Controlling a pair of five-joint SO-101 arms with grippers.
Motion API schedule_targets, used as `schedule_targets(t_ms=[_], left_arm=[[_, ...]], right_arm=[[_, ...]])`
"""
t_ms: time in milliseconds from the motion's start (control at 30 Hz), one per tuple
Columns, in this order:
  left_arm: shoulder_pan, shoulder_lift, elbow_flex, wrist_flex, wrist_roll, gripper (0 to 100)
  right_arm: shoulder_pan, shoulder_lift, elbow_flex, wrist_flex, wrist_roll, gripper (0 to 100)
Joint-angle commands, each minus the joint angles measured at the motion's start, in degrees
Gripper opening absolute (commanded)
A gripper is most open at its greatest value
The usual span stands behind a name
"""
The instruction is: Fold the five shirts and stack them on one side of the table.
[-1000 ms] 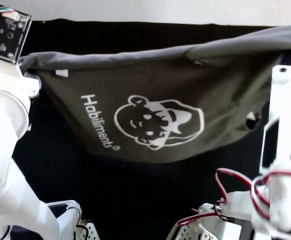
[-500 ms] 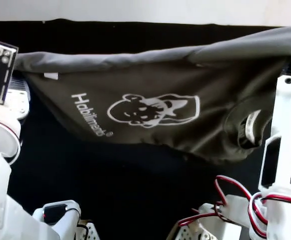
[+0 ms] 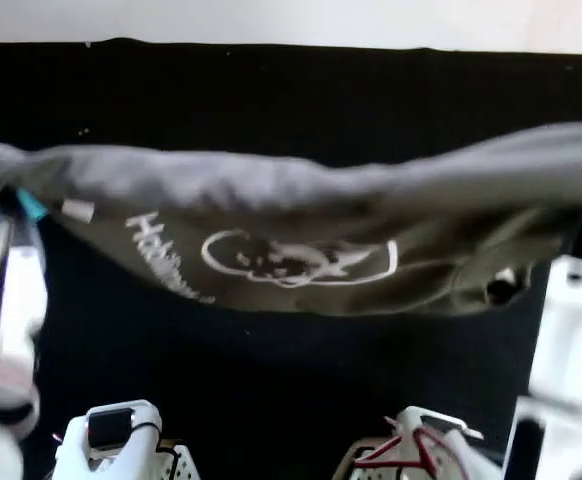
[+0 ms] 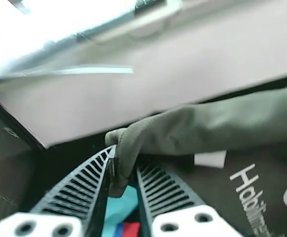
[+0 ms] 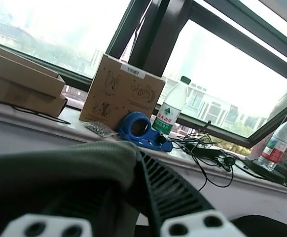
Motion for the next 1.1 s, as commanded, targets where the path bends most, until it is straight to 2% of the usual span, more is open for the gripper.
schedule_targets(t_ms=[0, 200, 333, 500, 667, 767, 900, 1067], left_arm=[[-0.84, -1.89, -0.92, -1.23, 0.70, 1], [-0.84, -1.98, -0.31, -1.23, 0.53, 1], [-0.84, 1.36, 7.96, -2.20, 0.44, 1], [-0.48, 11.82, 18.86, -7.91, 0.44, 1], [-0.31, 27.03, 20.26, -16.18, 0.53, 1], [0.13, 37.49, 15.34, -18.55, 0.53, 1], [0.13, 50.42, 1.89, -18.37, 0.53, 1], [0.31, 63.60, -15.78, -12.84, 0.44, 1]], right_arm=[[0.92, -1.19, -0.13, 0.75, -0.79, 0.5], [0.92, 2.24, 0.04, 0.66, -0.88, 0.5], [0.92, 10.51, 0.04, 0.66, -3.78, 0.5], [-1.10, 26.07, 0.04, 0.75, -6.24, 0.5], [-5.67, 42.51, -0.04, -0.84, -6.24, 0.5], [-7.34, 51.56, -0.40, -5.93, -6.07, 0.5], [-7.87, 57.45, -0.13, -12.26, -6.07, 0.5], [-8.92, 59.82, -0.13, -15.87, -6.07, 0.5]])
